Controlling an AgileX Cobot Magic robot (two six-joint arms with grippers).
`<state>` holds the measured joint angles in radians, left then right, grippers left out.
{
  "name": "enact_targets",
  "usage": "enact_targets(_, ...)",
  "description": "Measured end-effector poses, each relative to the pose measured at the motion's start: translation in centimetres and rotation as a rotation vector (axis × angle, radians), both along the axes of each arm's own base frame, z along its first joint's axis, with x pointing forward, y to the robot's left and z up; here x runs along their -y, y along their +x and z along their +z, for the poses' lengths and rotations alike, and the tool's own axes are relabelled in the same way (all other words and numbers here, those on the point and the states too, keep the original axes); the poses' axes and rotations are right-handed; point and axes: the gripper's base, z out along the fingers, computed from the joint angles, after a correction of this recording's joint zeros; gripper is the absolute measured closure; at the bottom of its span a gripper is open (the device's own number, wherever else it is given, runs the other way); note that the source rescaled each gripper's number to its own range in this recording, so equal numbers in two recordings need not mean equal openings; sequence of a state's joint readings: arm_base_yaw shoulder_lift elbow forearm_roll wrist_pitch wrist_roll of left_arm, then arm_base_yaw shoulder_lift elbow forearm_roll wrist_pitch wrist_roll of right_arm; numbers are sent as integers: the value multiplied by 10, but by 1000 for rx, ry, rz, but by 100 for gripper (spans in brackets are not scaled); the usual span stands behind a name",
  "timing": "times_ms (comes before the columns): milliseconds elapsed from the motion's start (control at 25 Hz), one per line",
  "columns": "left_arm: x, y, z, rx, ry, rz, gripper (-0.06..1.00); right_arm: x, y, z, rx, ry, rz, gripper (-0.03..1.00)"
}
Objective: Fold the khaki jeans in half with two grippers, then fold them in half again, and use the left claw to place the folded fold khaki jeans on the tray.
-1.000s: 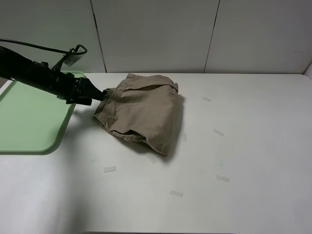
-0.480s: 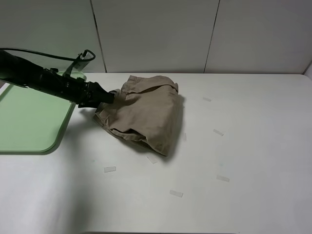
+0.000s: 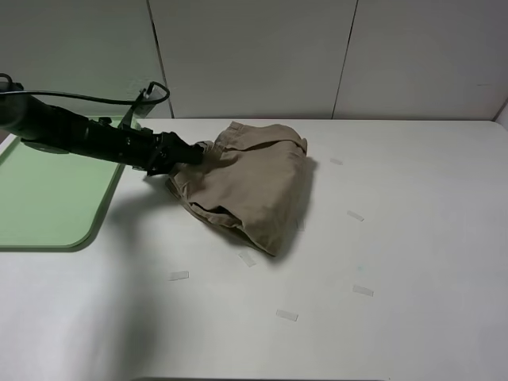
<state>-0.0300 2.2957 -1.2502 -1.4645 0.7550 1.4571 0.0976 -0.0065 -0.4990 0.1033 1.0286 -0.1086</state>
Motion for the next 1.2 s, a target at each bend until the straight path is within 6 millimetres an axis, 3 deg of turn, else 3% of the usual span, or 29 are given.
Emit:
enact_targets(360, 10, 0, 4, 15, -46, -7, 22, 0, 0, 0, 0, 0, 0, -3)
enact_targets(680, 10, -1, 36, 77, -27, -67, 22, 0, 0, 0, 0, 0, 0, -3)
enact_targets(1200, 10, -5, 25, 35, 26, -132, 22, 0, 0, 0, 0, 0, 0, -3)
